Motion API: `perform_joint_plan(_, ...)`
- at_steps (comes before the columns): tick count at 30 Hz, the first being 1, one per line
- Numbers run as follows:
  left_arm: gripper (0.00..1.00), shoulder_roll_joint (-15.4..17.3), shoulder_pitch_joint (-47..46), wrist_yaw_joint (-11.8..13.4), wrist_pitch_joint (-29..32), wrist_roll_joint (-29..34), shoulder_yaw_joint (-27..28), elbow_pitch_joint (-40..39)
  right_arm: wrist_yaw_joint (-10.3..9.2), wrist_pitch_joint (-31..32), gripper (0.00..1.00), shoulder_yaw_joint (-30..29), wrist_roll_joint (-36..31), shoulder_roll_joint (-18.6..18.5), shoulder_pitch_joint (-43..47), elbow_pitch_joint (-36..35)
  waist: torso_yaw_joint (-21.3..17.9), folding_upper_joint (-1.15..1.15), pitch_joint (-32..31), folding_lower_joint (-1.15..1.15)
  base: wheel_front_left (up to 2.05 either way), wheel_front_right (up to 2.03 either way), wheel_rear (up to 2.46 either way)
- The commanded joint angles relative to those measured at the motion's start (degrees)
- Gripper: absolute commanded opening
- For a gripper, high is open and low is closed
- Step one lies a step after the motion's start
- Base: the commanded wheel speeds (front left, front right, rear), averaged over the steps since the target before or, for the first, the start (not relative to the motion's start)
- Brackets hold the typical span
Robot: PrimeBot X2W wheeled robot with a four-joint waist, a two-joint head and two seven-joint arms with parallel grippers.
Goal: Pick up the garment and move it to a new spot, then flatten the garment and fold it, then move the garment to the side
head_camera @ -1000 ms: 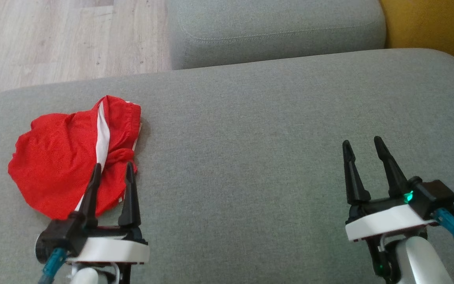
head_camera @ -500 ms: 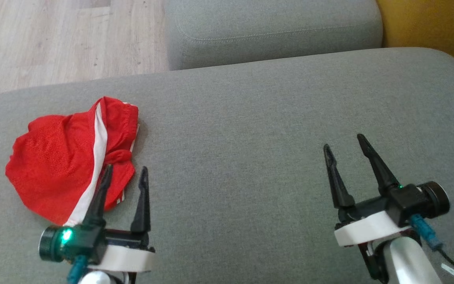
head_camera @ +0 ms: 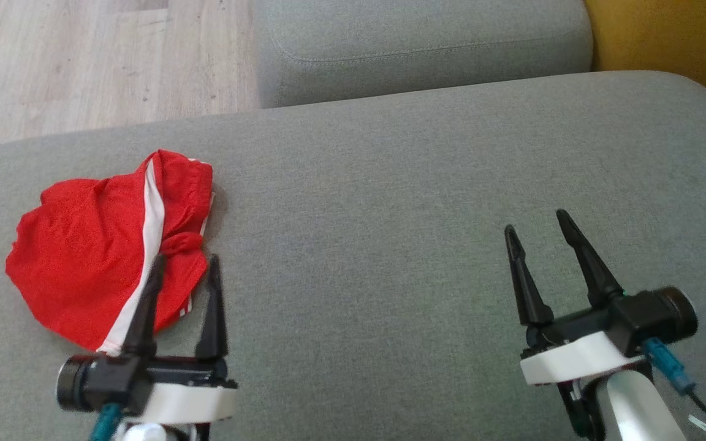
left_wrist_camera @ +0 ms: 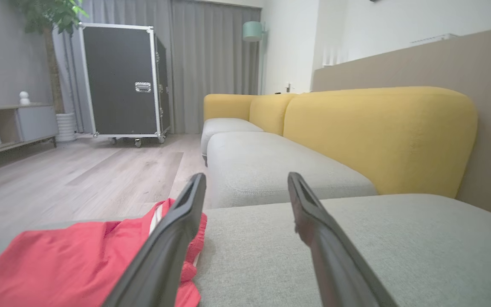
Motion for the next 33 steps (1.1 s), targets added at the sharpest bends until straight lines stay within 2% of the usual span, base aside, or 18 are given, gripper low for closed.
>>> perform_joint_plan(1, 1.0, -0.6, -1.0, -0.9, -0.5, -1.6, 3.6, -1.2, -0.04, -0.6, 1.0, 1.0, 2.7, -0.3, -1.4, -0.6, 0.1, 0.0, -0.1, 0.0, 0.0, 0.0, 0.0)
perform_joint_plan(8, 1.0, -1.9, 0.2, -3.9, -0.5, -3.7, 5.6, 5.2, -0.04, -0.6, 1.0, 1.6, 11.4, -0.3, -1.1, 3.7, 0.2, 0.0, -0.4, 0.0, 0.0, 0.0, 0.0)
perform_joint_plan(18, 1.0, -2.6, -1.0, -5.1, -0.5, -3.8, 7.3, 9.1, -0.04, -0.6, 1.0, 2.1, 13.0, -0.3, -1.1, 5.3, 0.3, 0.0, -0.7, 0.0, 0.0, 0.0, 0.0)
perform_joint_plan(25, 1.0, -2.7, -0.9, -5.6, -0.5, -3.4, 8.4, 8.8, -0.04, -0.6, 1.0, 2.8, 13.1, -0.3, -0.6, 5.0, 3.4, 0.0, -1.5, 0.0, 0.0, 0.0, 0.0)
perform_joint_plan(33, 1.0, -2.8, 0.0, -6.0, -0.5, -3.4, 10.0, 9.2, -0.04, -0.6, 1.0, 4.7, 13.4, -0.3, 0.5, 5.4, 9.2, 0.0, -3.1, 0.0, 0.0, 0.0, 0.0)
